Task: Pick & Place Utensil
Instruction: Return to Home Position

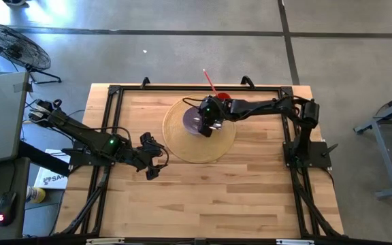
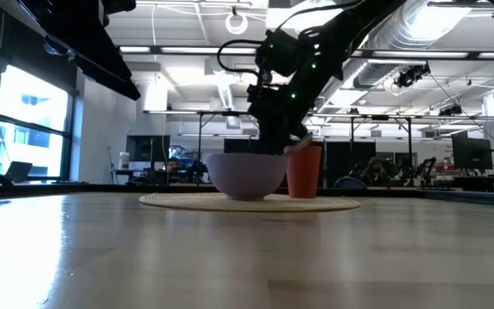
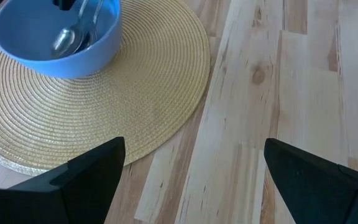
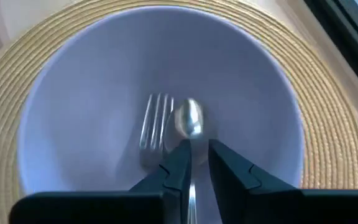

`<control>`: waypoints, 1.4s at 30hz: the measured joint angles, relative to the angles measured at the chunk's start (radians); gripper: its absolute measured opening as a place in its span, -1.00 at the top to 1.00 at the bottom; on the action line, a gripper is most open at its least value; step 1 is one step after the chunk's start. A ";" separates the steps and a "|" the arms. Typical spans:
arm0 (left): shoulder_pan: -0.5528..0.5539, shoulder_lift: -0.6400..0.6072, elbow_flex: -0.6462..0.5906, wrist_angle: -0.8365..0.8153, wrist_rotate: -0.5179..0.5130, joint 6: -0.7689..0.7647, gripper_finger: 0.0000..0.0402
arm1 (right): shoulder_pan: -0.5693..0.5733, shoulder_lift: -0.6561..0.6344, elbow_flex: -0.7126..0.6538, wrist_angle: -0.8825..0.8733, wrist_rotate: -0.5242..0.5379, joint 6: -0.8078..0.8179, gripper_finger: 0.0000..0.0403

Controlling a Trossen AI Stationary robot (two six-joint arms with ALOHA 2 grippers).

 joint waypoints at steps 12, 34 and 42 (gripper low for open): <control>0.000 0.000 0.000 -0.001 0.000 0.000 -0.88 | 0.005 0.000 0.000 0.039 -0.023 0.000 0.74; 0.000 0.000 0.000 -0.001 0.023 0.000 -0.88 | 0.395 -0.677 -0.296 0.035 0.112 0.075 0.95; 0.000 0.000 0.000 -0.001 0.024 0.000 -0.88 | 0.496 -1.015 -0.592 0.128 0.164 0.161 0.99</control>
